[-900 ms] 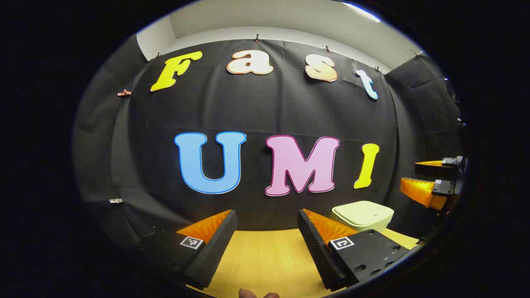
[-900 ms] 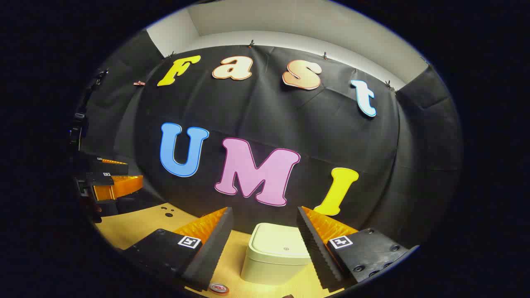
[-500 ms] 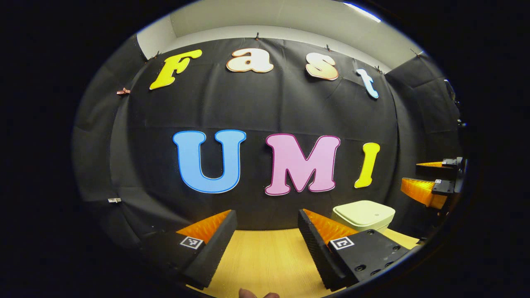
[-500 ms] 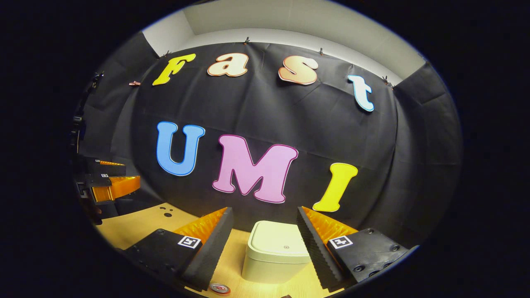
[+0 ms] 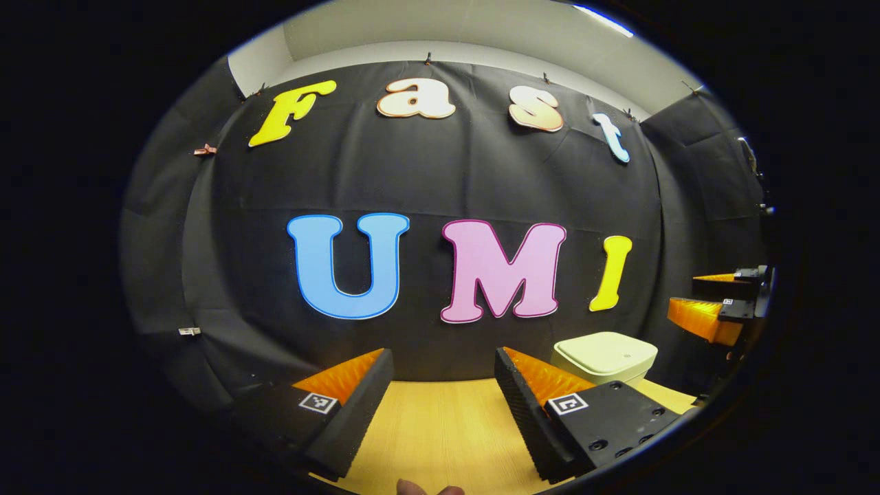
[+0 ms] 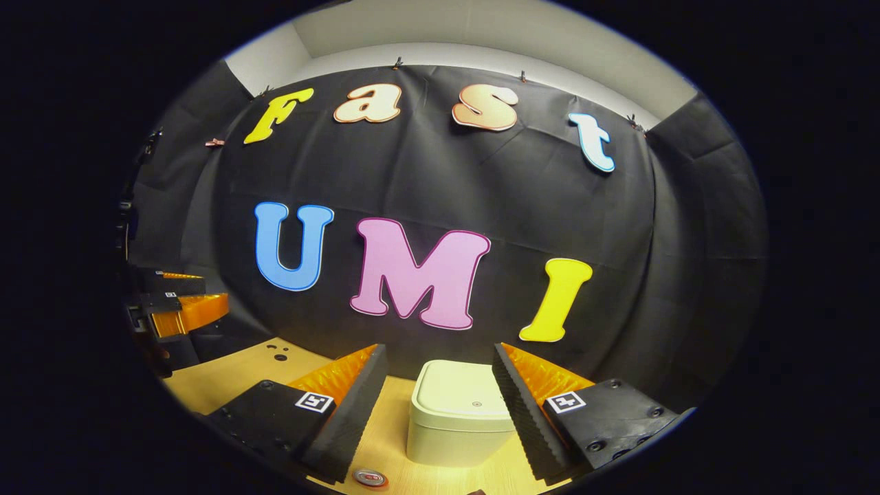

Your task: Press the lid of the desktop garbage bin to open it, pick up the crumpled paper on the desktop and throw it into the bin, then pick up the pop can on the desktop and drop it into the bin, and finally close the garbage bin lid.

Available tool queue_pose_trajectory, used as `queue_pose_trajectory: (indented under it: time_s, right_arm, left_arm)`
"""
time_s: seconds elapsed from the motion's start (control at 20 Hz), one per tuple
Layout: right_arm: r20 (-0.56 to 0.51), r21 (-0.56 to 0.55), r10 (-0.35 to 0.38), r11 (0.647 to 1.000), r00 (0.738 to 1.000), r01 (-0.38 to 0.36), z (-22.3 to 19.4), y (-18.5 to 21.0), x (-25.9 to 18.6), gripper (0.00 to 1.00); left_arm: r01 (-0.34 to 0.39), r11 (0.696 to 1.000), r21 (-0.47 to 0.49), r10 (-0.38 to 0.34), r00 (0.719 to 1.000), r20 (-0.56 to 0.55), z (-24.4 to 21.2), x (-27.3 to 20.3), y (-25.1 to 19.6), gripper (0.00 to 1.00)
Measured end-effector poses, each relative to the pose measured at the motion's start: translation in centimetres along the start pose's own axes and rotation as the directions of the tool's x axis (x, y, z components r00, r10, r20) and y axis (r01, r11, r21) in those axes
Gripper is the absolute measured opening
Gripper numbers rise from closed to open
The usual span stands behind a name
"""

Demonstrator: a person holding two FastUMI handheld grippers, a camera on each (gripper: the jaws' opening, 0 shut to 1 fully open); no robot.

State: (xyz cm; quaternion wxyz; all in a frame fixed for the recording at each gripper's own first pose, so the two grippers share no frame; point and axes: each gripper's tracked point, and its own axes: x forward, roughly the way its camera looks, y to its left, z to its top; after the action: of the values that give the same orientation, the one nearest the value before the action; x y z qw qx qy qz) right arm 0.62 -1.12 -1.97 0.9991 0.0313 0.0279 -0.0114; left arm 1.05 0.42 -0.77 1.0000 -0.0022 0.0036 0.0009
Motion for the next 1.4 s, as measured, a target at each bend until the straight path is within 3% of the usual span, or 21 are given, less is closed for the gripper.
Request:
queue_pose_trajectory:
  time_s: [0.15,0.25,0.35,0.4,0.5,0.85,1.05,1.4]
  right_arm:
    - [-0.005,0.01,0.007,1.0,1.0,-0.007,-0.1,-0.3,0.4,0.96]
    - [-0.017,0.025,0.014,1.0,1.0,-0.014,-0.4,-0.8,0.7,0.85]
    - [-0.037,0.035,0.024,0.999,0.999,-0.023,-0.9,-0.9,1.0,0.63]
    - [-0.045,0.038,0.033,0.999,0.998,-0.031,-1.1,-0.9,1.1,0.41]
    - [-0.06,0.053,0.041,0.998,0.997,-0.038,-1.4,-1.0,1.6,0.08]
    - [-0.118,0.092,0.028,0.996,0.993,-0.017,-4.0,-4.0,5.6,0.05]
    - [-0.175,0.04,0.01,0.999,0.984,-0.003,-7.1,-5.8,8.6,0.05]
    - [-0.287,0.063,0.04,0.998,0.957,-0.023,-13.0,-5.6,11.3,0.06]
  left_arm:
    - [-0.008,1.0,-0.004,0.008,1.0,0.0,0.0,0.1,-0.1,0.95]
    - [-0.011,1.0,-0.004,0.011,1.0,0.0,0.0,0.2,-0.2,0.95]
    - [-0.012,1.0,-0.002,0.012,1.0,-0.003,-0.1,0.3,-0.4,0.95]
    - [-0.01,1.0,0.0,0.01,1.0,-0.003,-0.2,0.2,-0.5,0.95]
    - [-0.012,1.0,0.005,0.012,1.0,-0.005,-0.2,0.3,-0.5,0.95]
    - [-0.031,1.0,0.006,0.031,0.999,-0.013,-0.3,0.2,-0.5,0.95]
    - [-0.055,0.998,0.009,0.056,0.998,-0.022,-0.6,0.3,-0.3,0.95]
    - [-0.087,0.996,0.014,0.087,0.995,-0.038,-0.9,0.9,0.0,0.95]
